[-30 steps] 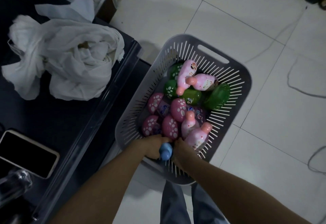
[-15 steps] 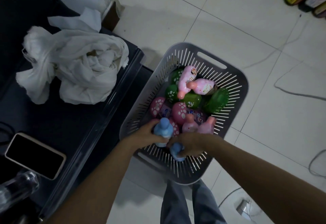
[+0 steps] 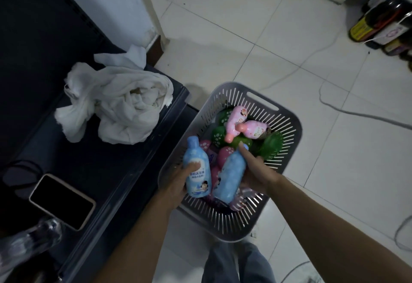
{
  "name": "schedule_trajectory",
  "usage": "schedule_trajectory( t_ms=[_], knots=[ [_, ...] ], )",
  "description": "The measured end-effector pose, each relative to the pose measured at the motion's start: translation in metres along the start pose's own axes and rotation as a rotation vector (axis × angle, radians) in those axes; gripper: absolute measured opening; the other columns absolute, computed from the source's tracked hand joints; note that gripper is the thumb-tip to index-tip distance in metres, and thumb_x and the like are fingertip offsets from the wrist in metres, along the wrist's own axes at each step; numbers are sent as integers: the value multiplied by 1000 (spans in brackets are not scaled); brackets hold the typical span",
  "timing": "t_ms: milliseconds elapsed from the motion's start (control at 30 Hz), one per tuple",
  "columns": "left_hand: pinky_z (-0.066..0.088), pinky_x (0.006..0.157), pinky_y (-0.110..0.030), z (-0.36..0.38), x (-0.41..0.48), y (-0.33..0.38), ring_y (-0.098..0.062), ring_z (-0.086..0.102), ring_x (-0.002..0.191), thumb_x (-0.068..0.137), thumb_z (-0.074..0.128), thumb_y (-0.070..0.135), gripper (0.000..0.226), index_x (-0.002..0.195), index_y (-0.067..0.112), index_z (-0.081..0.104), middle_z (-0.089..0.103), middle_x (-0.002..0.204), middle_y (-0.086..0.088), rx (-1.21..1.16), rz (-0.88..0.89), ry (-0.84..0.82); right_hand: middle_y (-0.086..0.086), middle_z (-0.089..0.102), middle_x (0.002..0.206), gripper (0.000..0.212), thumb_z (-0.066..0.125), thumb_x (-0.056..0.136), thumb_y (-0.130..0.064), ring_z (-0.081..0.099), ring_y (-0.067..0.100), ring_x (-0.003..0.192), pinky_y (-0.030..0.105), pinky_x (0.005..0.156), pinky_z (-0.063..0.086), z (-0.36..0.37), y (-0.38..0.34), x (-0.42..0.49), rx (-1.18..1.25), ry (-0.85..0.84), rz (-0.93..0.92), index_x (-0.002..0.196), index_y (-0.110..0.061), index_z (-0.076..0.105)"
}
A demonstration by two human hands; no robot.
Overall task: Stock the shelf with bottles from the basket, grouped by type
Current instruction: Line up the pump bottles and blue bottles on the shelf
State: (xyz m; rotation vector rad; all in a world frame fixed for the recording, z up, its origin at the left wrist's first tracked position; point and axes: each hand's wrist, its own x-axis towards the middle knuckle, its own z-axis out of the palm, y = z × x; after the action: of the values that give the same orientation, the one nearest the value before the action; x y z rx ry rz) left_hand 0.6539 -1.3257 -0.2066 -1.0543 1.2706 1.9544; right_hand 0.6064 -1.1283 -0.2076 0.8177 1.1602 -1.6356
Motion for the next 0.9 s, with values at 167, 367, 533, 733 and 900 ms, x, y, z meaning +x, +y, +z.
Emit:
schedule_trajectory(
  t_ms=[167, 367, 533, 733, 900],
  knots=[
    [56, 60, -31, 16, -41, 14, -19, 70, 69, 55, 82, 22, 52, 102, 11, 62, 73, 77, -7, -72, 43, 7, 8, 69, 79, 43, 61, 72, -44, 63, 23, 78, 37, 77, 51, 21, -13, -37, 22, -33, -29, 99, -9, 60],
    [57, 73, -34, 40, -119, 41, -31, 67, 90, 78, 71, 10, 37, 113, 4, 61, 68, 103, -20, -27, 173, 189, 15, 66, 78, 56, 65, 65, -51, 64, 27, 70, 37, 66, 54, 48, -31, -107, 40, -38, -59, 96, -4, 62],
    [54, 82, -41, 56, -202, 61, -30, 69, 88, 64, 84, 20, 46, 104, 11, 64, 72, 93, -15, -129, 296, 223, 16, 63, 70, 46, 57, 79, -48, 63, 26, 58, 32, 57, 55, 73, -50, -176, 33, -151, -129, 89, -4, 62],
    [54, 82, -42, 55, -300, 84, -31, 67, 89, 43, 90, 36, 68, 98, 7, 64, 69, 97, -16, -248, 412, 332, 18, 67, 71, 54, 93, 40, -30, 65, 28, 61, 35, 63, 52, 122, -67, -268, -182, -383, -168, 81, -2, 72],
    [54, 57, -30, 33, -379, 92, -23, 67, 65, 71, 76, 4, 19, 86, 8, 64, 71, 71, -7, -303, 602, 443, 19, 69, 77, 70, 88, 48, -27, 68, 29, 66, 38, 63, 54, 189, -68, -336, -327, -476, -301, 107, 1, 60]
  ],
)
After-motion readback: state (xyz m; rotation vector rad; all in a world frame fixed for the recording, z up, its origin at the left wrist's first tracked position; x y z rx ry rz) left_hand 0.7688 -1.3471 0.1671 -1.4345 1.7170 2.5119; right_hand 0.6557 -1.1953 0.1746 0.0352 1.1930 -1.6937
